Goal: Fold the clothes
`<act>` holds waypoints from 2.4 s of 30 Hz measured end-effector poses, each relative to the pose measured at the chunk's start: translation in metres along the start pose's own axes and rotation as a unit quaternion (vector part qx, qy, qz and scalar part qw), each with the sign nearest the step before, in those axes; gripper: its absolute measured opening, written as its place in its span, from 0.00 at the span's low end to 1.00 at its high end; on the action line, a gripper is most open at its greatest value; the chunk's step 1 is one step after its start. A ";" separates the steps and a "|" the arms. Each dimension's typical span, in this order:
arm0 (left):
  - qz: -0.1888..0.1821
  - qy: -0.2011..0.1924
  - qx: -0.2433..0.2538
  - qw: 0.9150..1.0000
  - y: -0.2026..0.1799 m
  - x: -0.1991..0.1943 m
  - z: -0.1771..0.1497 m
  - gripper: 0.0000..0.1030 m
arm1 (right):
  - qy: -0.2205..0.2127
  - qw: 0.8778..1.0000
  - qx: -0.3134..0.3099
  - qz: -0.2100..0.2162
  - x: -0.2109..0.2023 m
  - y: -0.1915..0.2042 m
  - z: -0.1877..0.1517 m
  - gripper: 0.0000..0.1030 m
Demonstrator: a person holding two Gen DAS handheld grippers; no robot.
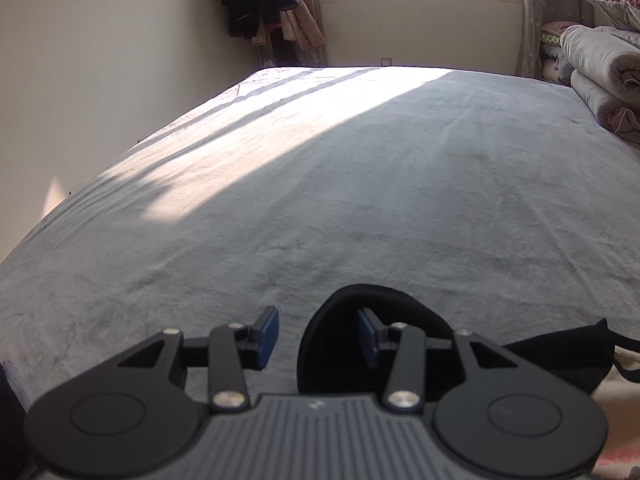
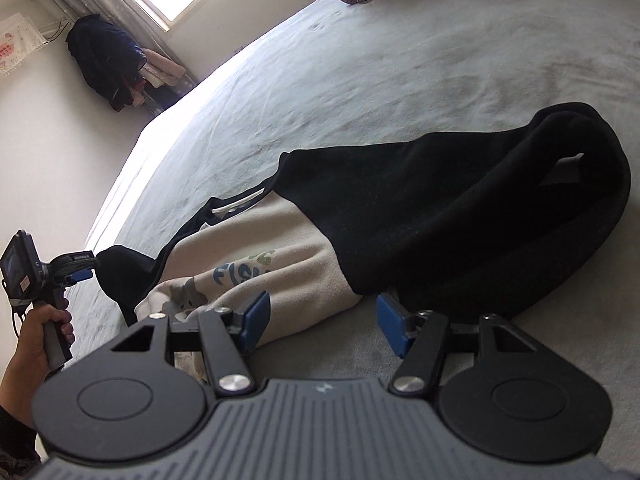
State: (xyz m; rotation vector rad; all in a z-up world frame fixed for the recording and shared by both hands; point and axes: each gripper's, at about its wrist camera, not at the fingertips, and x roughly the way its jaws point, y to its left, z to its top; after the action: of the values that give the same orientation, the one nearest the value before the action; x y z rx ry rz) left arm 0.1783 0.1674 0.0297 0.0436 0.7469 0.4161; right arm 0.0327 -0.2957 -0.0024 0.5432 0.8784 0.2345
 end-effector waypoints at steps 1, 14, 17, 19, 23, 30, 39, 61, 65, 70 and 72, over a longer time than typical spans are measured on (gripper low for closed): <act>-0.001 0.001 0.003 1.000 -0.001 -0.003 0.000 0.44 | 0.000 1.000 -0.002 0.000 0.001 0.002 -0.001 0.61; -0.039 0.019 0.020 0.999 -0.010 -0.055 -0.031 0.62 | 0.025 0.999 -0.027 0.001 0.000 0.015 -0.014 0.61; -0.054 0.025 0.017 0.998 -0.011 -0.066 -0.042 0.63 | 0.026 0.999 -0.026 0.000 -0.004 0.016 -0.018 0.61; -0.069 0.032 0.010 0.997 -0.011 -0.075 -0.051 0.63 | 0.025 0.999 -0.028 -0.002 -0.007 0.017 -0.020 0.61; -0.101 0.041 -0.005 0.994 -0.011 -0.093 -0.071 0.64 | 0.026 0.999 -0.029 -0.008 -0.013 0.016 -0.026 0.61; -0.147 0.037 -0.030 0.988 -0.006 -0.120 -0.101 0.66 | 0.019 0.999 -0.022 -0.026 -0.024 0.005 -0.033 0.61; -0.218 0.059 -0.066 0.972 -0.008 -0.116 -0.142 0.63 | -0.002 0.999 0.020 -0.048 -0.027 -0.016 -0.032 0.61; -0.327 0.122 -0.182 0.919 -0.029 -0.054 -0.157 0.10 | -0.052 0.990 0.124 0.029 0.060 -0.008 -0.022 0.15; -0.317 0.097 -0.179 0.926 -0.022 -0.065 -0.150 0.07 | -0.080 0.989 0.125 -0.001 0.047 -0.008 -0.021 0.05; -0.290 0.030 -0.174 0.941 -0.005 -0.088 -0.135 0.06 | -0.135 0.986 0.094 -0.021 0.012 -0.002 -0.014 0.02; -0.268 0.000 -0.171 0.948 0.001 -0.095 -0.129 0.06 | -0.132 0.987 0.089 -0.012 0.007 -0.003 -0.009 0.02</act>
State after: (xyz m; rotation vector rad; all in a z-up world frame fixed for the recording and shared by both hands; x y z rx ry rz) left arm 0.0291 0.1181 -0.0037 -0.4779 0.6456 0.0201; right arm 0.0302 -0.2921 -0.0133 0.7114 0.6502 0.0595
